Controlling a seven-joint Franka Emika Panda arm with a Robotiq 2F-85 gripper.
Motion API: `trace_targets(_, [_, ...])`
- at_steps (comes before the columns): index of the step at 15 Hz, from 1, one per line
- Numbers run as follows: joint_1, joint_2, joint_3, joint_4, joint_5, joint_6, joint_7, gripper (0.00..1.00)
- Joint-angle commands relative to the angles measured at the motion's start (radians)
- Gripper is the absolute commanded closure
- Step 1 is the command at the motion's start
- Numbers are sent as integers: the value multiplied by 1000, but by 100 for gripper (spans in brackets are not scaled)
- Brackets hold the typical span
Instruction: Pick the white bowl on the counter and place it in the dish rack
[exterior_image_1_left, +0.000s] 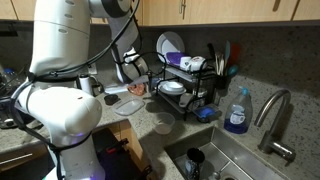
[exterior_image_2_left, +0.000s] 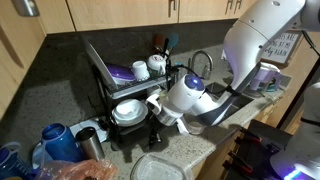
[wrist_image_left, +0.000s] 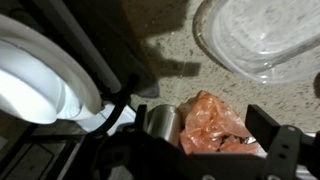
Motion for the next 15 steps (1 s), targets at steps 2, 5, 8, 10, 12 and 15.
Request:
trace_targets(2, [-155, -130, 198, -189, 275, -90, -235, 0])
trace_targets(5, [-236, -198, 303, -225, 454, -210, -337, 0])
trace_targets(8, [-268, -293, 352, -232, 635, -374, -438, 0])
trace_targets(10, [-185, -356, 268, -223, 733, -483, -497, 0])
trace_targets(12, [-162, -395, 235, -216, 779, -537, -568, 0])
trace_targets(15, [-137, -361, 208, -190, 751, -523, -538, 0])
